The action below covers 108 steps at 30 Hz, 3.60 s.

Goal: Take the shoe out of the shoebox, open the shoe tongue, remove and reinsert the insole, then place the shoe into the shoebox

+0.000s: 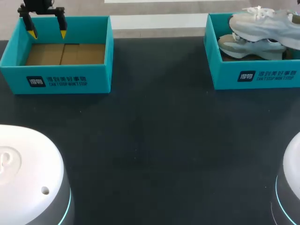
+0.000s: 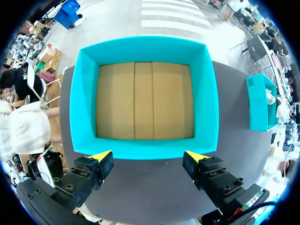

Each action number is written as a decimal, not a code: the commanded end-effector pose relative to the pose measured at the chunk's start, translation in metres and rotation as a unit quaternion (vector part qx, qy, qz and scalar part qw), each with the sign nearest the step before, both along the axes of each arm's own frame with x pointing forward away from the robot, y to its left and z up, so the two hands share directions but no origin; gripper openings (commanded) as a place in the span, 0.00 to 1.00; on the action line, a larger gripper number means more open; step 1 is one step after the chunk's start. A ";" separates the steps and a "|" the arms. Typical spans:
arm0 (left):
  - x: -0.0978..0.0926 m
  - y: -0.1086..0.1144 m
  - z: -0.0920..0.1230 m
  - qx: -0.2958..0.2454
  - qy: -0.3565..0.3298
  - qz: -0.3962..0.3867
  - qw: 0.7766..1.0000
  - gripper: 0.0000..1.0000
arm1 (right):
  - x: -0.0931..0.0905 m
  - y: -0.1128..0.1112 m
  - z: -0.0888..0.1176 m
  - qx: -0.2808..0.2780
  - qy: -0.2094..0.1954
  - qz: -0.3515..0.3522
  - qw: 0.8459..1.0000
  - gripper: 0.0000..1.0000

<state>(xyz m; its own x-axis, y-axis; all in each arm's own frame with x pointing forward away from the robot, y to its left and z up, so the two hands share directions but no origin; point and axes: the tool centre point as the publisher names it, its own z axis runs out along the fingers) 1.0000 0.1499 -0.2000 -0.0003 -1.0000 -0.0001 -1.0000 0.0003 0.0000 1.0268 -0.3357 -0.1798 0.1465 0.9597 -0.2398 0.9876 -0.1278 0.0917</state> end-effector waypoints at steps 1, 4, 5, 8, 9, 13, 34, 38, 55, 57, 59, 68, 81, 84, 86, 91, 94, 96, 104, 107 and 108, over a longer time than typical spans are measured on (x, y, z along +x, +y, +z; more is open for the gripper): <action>0.000 0.000 0.000 0.000 0.000 0.000 1.000 1.00 | -0.016 0.014 0.041 -0.006 -0.006 0.008 1.000 0.00; 0.000 0.000 0.000 0.000 0.000 0.000 1.000 1.00 | -0.022 0.019 0.050 -0.016 -0.001 0.018 1.000 0.00; 0.000 0.000 0.000 0.000 0.000 0.000 1.000 1.00 | -0.023 0.020 0.053 -0.013 -0.001 0.016 1.000 0.00; 0.000 0.000 0.000 0.000 0.000 0.000 1.000 1.00 | -0.023 0.021 0.056 -0.019 -0.007 0.005 1.000 0.00; 0.000 0.000 0.000 0.000 0.000 0.000 1.000 1.00 | -0.023 0.021 0.056 -0.019 -0.007 0.005 1.000 0.00; 0.000 0.000 0.000 0.000 0.000 0.000 1.000 1.00 | -0.023 0.021 0.056 -0.019 -0.007 0.005 1.000 0.00; 0.000 0.000 0.000 0.000 0.000 0.000 1.000 1.00 | -0.110 0.100 0.059 -0.059 -0.014 0.002 0.998 0.00; 0.000 0.000 0.000 0.000 0.000 0.000 1.000 1.00 | -0.152 0.133 0.054 -0.027 -0.009 -0.005 1.000 0.00; 0.000 0.000 0.000 0.000 0.000 0.000 1.000 1.00 | -0.258 0.220 0.030 0.011 0.022 0.003 1.000 0.00; 0.000 0.000 0.000 0.000 0.000 0.000 1.000 1.00 | -0.262 0.226 0.028 0.008 0.030 0.018 0.999 0.00; 0.000 0.000 0.000 0.000 0.000 0.000 1.000 1.00 | -0.263 0.226 0.027 0.015 0.027 0.008 0.999 0.00; 0.000 0.000 0.000 0.000 0.000 0.000 1.000 1.00 | -0.263 0.226 0.027 0.015 0.027 0.008 0.999 0.00; 0.000 0.000 0.000 0.000 0.000 0.000 1.000 1.00 | -0.274 0.257 0.017 -0.006 0.023 0.016 1.000 0.00; 0.000 0.000 0.000 0.000 0.000 0.000 1.000 1.00 | -0.287 0.284 0.007 -0.012 0.031 0.023 0.999 0.00; 0.000 0.000 0.000 0.000 0.000 0.000 1.000 1.00 | -0.296 0.299 0.003 0.002 0.037 0.025 0.999 0.00; 0.000 0.000 0.000 0.000 0.000 0.000 1.000 1.00 | -0.319 0.330 -0.004 0.007 0.041 0.033 0.999 0.00; 0.000 0.000 0.000 0.000 0.000 0.000 1.000 1.00 | -0.335 0.354 -0.011 0.016 0.040 0.045 0.998 0.00; 0.000 0.000 0.000 0.000 0.000 0.000 1.000 1.00 | -0.343 0.366 -0.016 0.023 0.036 0.052 0.998 0.00; 0.000 0.000 0.000 0.000 0.000 0.000 1.000 1.00 | -0.357 0.391 -0.049 0.021 0.023 0.081 0.996 0.00; 0.000 0.000 0.000 0.000 0.000 0.000 1.000 1.00 | -0.361 0.399 -0.066 0.007 0.033 0.087 0.996 0.00; 0.000 0.000 0.000 0.000 0.000 0.000 1.000 1.00 | -0.361 0.401 -0.072 0.006 0.039 0.089 0.995 0.00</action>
